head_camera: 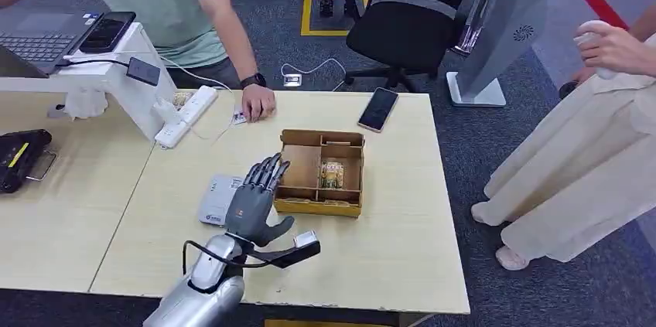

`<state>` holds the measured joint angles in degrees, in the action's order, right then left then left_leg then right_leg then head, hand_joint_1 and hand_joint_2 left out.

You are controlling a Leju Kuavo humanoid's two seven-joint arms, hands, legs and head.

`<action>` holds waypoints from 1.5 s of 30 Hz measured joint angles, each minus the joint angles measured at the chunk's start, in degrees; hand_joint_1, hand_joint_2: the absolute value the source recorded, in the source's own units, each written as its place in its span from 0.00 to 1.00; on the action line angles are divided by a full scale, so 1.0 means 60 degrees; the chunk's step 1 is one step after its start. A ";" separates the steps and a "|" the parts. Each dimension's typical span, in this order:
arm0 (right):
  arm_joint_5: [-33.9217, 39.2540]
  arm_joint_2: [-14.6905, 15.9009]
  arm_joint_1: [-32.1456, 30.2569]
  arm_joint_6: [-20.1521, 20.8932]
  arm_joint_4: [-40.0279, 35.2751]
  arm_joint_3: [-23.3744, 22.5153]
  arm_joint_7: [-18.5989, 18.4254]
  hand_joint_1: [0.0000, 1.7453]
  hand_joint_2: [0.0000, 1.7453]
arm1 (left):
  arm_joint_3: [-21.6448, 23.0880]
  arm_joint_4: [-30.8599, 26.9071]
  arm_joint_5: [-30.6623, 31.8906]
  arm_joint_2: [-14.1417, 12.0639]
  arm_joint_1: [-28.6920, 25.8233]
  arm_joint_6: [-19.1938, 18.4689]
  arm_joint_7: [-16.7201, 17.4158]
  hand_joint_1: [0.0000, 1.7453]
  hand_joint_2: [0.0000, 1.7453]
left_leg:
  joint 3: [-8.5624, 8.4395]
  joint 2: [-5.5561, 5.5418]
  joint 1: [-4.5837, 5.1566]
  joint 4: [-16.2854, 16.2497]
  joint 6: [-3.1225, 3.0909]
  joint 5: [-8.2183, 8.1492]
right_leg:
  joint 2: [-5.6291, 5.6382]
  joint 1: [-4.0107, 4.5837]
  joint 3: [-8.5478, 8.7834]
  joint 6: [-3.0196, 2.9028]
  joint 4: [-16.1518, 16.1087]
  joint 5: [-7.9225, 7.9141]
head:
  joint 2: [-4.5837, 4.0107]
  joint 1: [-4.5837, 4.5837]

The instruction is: Pass the card to the sensor for recognition and then transmit it.

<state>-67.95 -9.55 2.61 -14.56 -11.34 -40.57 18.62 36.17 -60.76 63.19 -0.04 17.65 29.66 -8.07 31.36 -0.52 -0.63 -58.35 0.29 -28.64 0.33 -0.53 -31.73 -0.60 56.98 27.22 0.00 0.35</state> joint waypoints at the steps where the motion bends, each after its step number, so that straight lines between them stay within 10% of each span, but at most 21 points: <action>1: 0.0000 0.0000 0.0000 0.0000 0.0000 0.0011 0.0000 0.00 1.00 | 0.0000 0.0007 -0.0033 0.0025 0.0015 -0.0066 -0.0011 0.00 1.00 | 0.0000 0.0000 0.0000 0.0000 0.0000 0.0000 | 0.0000 0.0000 0.0000 0.0000 0.0000 0.0000 | 0.0000 0.0000; 34: 0.0022 0.0000 0.0001 0.0051 0.0000 0.0211 -0.0018 0.00 1.00 | 0.0109 0.1413 0.1267 0.0350 0.0427 0.0965 0.0444 0.00 1.00 | 0.0000 0.0000 0.0000 0.0000 0.0000 0.0000 | 0.0000 0.0000 0.0000 0.0000 0.0000 0.0000 | 0.0000 0.0000; 36: 0.0022 0.0000 0.0001 0.0051 0.0000 0.0211 -0.0015 0.00 1.00 | 0.0109 0.1413 0.1250 0.0350 0.0429 0.0961 0.0405 0.17 1.00 | 0.0000 0.0000 0.0000 0.0000 0.0000 0.0000 | 0.0000 0.0000 0.0000 0.0000 0.0000 0.0000 | 0.0000 0.0000; 38: 0.0026 0.0000 0.0001 0.0051 0.0000 0.0211 -0.0015 0.00 1.00 | 0.0109 0.1413 0.1165 0.0350 0.0429 0.0910 0.0331 0.96 1.00 | 0.0000 0.0000 0.0000 0.0000 0.0000 0.0000 | 0.0000 0.0000 0.0000 0.0000 0.0000 0.0000 | 0.0000 0.0004; 45: 0.0026 0.0000 0.0006 0.0073 0.0000 0.0215 -0.0015 0.00 1.00 | 0.0142 0.1413 0.1027 0.0353 0.0433 0.0550 0.0153 1.00 1.00 | 0.0000 0.0000 0.0000 0.0000 0.0000 0.0000 | 0.0000 0.0000 0.0000 0.0000 0.0000 0.0000 | 0.0000 0.0000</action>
<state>-67.80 -9.55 2.65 -14.12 -11.34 -39.28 18.53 37.03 -52.28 69.35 2.08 20.25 32.96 -7.15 31.36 -0.52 -0.63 -58.35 0.29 -28.64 0.33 -0.53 -31.72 -0.60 56.98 27.22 0.00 0.35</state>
